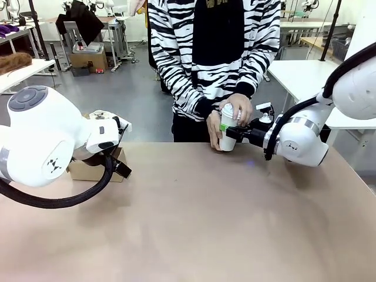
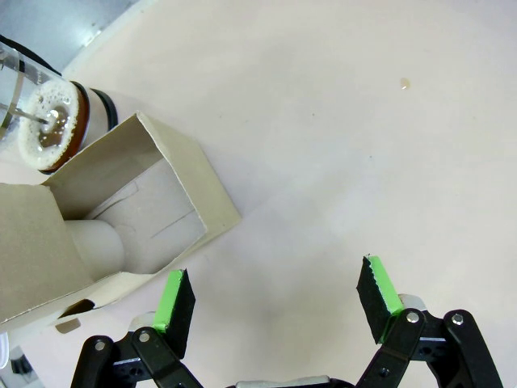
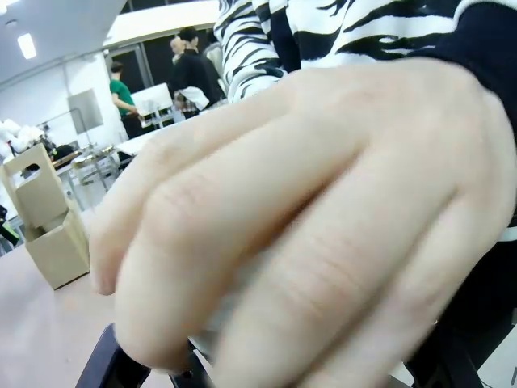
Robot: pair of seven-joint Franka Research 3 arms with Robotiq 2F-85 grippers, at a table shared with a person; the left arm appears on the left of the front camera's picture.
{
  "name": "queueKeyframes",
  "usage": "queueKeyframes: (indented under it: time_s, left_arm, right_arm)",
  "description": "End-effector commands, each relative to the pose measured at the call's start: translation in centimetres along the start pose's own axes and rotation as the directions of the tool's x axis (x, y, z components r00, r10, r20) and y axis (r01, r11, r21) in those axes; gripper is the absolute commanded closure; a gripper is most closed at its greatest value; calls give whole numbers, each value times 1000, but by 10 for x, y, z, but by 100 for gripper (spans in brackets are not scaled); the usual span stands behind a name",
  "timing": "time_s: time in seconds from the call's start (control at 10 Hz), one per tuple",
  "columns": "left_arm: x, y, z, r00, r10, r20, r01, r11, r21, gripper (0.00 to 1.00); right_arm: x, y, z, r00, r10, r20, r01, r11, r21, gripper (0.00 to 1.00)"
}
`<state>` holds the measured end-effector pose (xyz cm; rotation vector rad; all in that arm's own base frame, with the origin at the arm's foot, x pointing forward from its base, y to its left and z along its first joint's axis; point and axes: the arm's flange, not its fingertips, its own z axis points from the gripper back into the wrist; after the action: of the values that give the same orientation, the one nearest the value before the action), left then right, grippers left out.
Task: Pour a drink into a cup and package it in a carrier.
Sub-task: When a person places the Paper Cup Lid on the 600 ml Paper Cup , lift the 600 ml Paper Cup.
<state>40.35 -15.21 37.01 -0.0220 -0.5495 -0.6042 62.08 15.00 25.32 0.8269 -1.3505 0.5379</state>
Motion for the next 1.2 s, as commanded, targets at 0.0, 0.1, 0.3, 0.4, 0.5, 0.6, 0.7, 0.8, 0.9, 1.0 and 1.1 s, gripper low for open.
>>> queueKeyframes:
  time_s: [0.0,0.1,0.3,0.4,0.5,0.6,0.7,0.8,0.9,1.0,1.1]
  left_arm:
    - [0,0,0,1000,1,2,-1,1000,-2,0]
    - [0,0,0,1000,1,2,-1,1000,-2,0]
    - [0,0,0,1000,1,2,-1,1000,-2,0]
    - [0,0,0,1000,1,2,-1,1000,-2,0]
    - [0,0,0,1000,1,2,-1,1000,-2,0]
    - [0,0,0,1000,1,2,-1,1000,-2,0]
    - [0,0,0,1000,1,2,-1,1000,-2,0]
    - [0,0,0,1000,1,2,-1,1000,-2,0]
    - [0,0,0,1000,1,2,-1,1000,-2,0]
    - [0,0,0,1000,1,2,-1,1000,-2,0]
    - [0,0,0,1000,1,2,-1,1000,-2,0]
  right_arm:
    - [6,4,-4,1000,-1,9,1,1000,0,20]
    - [6,4,-4,1000,-1,9,1,1000,0,20]
    - [6,4,-4,1000,-1,9,1,1000,0,20]
    - [6,4,-4,1000,-1,9,1,1000,0,20]
    - [6,4,-4,1000,-1,9,1,1000,0,20]
    - [6,4,-4,1000,-1,9,1,1000,0,20]
    - [6,4,-4,1000,-1,9,1,1000,0,20]
    - [6,4,-4,1000,-1,9,1,1000,0,20]
    - [6,4,-4,1000,-1,9,1,1000,0,20]
    - [6,4,-4,1000,-1,9,1,1000,0,20]
    - [6,4,-4,1000,-1,9,1,1000,0,20]
